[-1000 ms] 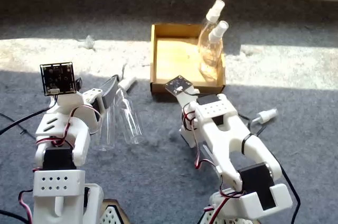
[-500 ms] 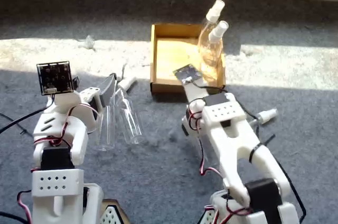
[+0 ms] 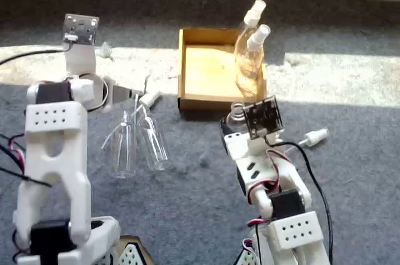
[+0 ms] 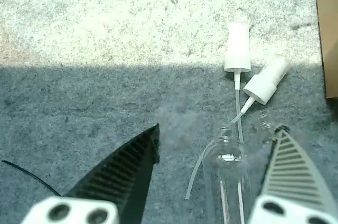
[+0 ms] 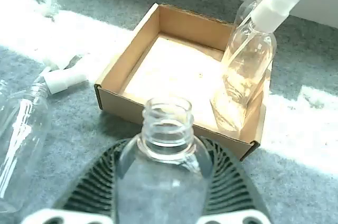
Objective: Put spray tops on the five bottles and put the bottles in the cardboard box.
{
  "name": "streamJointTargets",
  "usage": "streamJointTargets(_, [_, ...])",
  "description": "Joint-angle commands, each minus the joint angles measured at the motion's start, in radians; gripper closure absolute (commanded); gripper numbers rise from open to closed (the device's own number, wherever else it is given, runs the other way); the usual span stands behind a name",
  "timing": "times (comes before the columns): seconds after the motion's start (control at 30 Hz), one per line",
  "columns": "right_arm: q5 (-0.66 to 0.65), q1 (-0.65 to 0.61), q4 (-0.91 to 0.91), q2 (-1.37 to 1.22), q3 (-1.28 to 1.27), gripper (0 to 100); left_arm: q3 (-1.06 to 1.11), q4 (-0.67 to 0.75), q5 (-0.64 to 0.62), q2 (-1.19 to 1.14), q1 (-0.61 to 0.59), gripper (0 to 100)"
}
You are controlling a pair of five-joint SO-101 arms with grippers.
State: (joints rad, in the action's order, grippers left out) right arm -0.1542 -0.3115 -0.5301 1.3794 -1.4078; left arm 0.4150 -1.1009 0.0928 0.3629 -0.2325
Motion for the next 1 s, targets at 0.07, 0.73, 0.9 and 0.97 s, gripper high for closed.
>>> streamJointTargets(0.07, [0.008,0.008,0.067,0.308,-0.248,99.5,-0.630,-0.258,0.072,-0.475,0.018,70])
streamJointTargets(0.73, [0.008,0.007,0.065,0.461,-0.366,99.5,-1.830,-0.624,0.037,-1.443,0.105,70])
streamJointTargets(0.9, [0.012,0.007,0.064,0.461,-0.366,99.5,-1.830,-0.624,0.040,-1.495,0.125,70])
streamJointTargets(0.97, [0.012,0.007,0.064,0.461,-0.366,99.5,-1.830,-0.626,0.040,-1.521,0.128,73])
